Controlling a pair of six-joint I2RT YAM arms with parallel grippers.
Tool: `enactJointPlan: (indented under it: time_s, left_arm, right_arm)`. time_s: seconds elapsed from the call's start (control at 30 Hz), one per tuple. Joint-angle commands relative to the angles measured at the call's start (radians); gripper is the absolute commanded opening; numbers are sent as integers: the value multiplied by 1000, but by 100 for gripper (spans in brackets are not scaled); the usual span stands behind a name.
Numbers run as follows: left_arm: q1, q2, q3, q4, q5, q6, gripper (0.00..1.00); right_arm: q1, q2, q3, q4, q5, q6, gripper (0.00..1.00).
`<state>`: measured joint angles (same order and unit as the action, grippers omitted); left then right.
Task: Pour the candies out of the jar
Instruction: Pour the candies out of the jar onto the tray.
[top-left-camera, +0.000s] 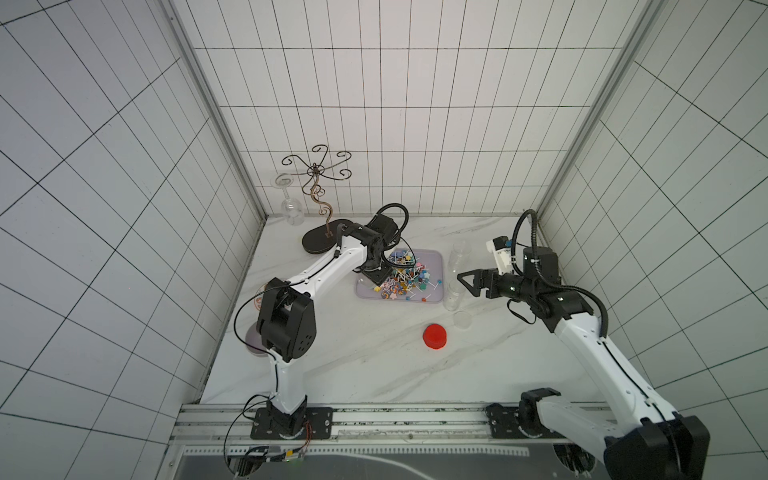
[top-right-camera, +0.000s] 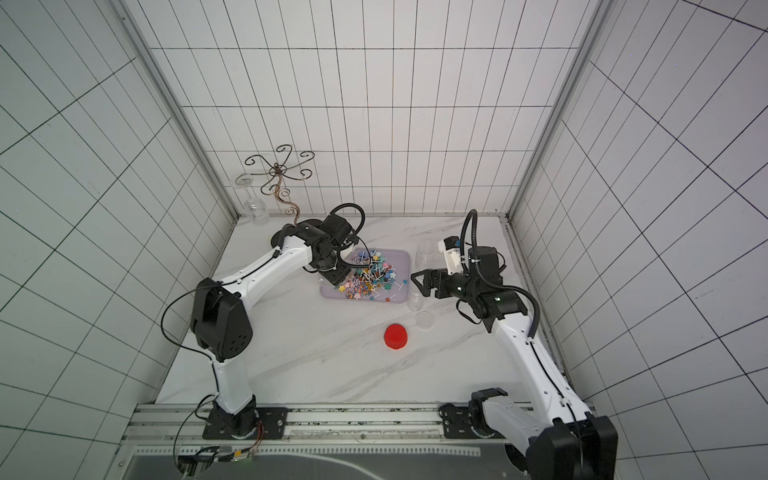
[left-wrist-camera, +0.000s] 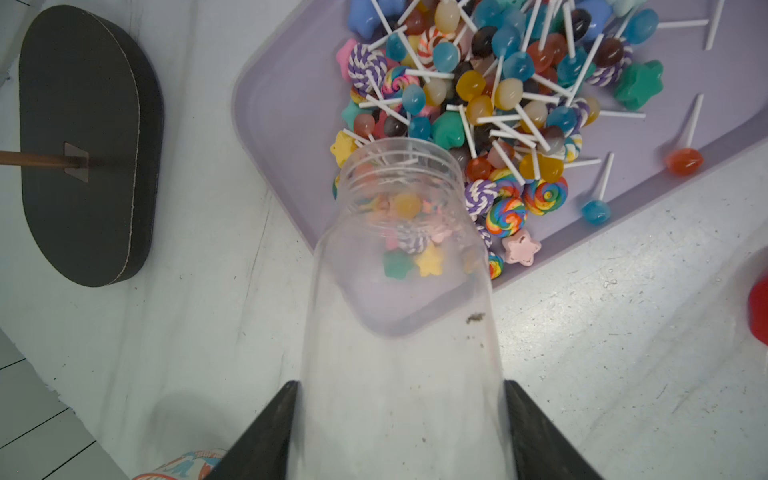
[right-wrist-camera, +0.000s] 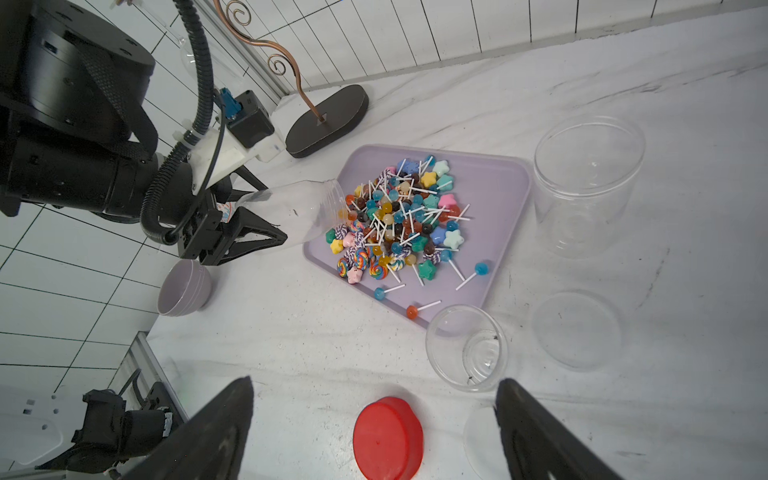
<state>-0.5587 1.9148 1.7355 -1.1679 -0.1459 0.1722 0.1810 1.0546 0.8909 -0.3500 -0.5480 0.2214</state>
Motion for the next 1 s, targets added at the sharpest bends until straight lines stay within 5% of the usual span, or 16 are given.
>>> enactJointPlan:
  time_s: [0.0,0.33,0.7,0.97]
  left_arm:
    - [-7,-15,20,-13,-36,-14,54]
    - [8,-169,-67,82,35,0,54]
    - [147,-419,-296,342,520,48,54]
    - [197,-568,-481,578,889,35,54]
  right_arm:
    - [-11,1,13,15,-24,-7,92]
    - [-11,21,38,12,-79,9,89]
    - [-11,78,155,19,-242,12,80]
    - [4,165,281,87,-495,56,80]
